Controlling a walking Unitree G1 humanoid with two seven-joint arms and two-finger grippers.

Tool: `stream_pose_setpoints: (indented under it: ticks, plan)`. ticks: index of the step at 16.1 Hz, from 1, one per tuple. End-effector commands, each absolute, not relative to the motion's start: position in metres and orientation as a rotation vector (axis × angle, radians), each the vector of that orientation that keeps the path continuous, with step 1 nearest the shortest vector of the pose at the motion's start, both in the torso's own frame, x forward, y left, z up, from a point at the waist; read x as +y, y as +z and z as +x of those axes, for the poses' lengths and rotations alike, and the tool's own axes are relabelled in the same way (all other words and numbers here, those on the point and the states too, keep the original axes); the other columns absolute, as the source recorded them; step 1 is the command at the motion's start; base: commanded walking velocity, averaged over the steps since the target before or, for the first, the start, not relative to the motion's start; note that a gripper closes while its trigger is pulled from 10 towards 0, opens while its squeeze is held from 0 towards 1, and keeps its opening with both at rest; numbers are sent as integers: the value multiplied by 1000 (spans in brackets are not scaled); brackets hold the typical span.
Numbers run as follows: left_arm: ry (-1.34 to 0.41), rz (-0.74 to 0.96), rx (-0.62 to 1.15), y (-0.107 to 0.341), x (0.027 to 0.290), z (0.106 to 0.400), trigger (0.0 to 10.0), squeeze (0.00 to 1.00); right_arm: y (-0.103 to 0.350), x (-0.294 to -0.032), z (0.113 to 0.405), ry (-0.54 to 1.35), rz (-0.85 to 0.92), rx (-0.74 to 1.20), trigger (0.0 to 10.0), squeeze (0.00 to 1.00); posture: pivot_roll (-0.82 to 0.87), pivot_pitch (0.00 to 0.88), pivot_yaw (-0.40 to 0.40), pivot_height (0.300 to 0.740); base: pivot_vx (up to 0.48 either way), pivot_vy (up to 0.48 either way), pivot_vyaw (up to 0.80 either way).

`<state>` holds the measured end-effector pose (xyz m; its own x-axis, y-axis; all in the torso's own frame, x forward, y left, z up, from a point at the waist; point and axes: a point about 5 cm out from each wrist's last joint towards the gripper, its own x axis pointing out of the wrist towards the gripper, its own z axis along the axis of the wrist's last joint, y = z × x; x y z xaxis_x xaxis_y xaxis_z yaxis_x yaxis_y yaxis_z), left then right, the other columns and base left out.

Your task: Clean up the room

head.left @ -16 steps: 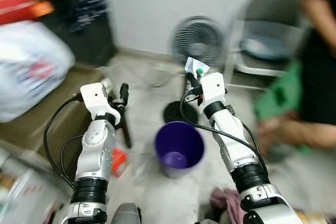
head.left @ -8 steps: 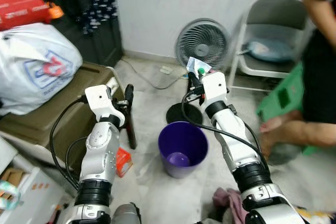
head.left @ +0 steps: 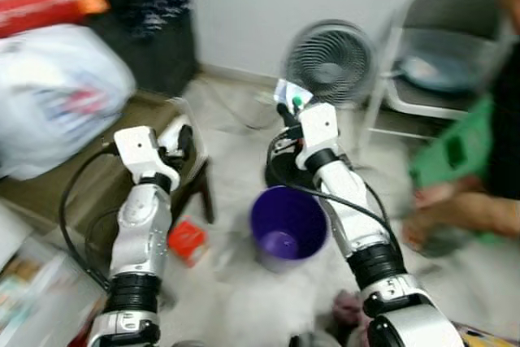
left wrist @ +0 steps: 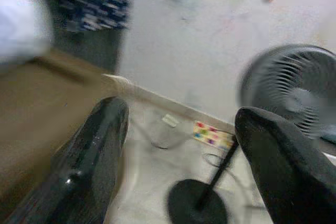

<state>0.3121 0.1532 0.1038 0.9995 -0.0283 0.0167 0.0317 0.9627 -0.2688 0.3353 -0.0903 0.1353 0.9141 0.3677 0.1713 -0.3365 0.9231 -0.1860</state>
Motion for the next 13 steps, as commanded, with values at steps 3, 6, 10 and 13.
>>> stream_pose_setpoints:
  ticks: [3, 6, 10, 13]
  plan:
    - [-69, -274, -15, 107, 142, 315, 10000, 0, 133, -102, 338, 321, -150, -194, 10000, 0, 12, 0, -18, 740, 0, 0, 0]
    - [-69, -270, -14, 107, 142, 316, 10000, 0, 133, -102, 339, 317, -150, -190, 10000, 0, 9, 0, -16, 740, 0, 0, 0]
    - [-68, -270, -16, 108, 143, 317, 10000, 0, 133, -102, 340, 311, -151, -189, 10000, 0, 9, 0, -15, 740, 0, 0, 0]
    - [-99, -290, -19, 109, 141, 317, 10000, 0, 133, -106, 340, 276, -159, -189, 10000, 0, 9, 0, -15, 740, 0, 0, 0]
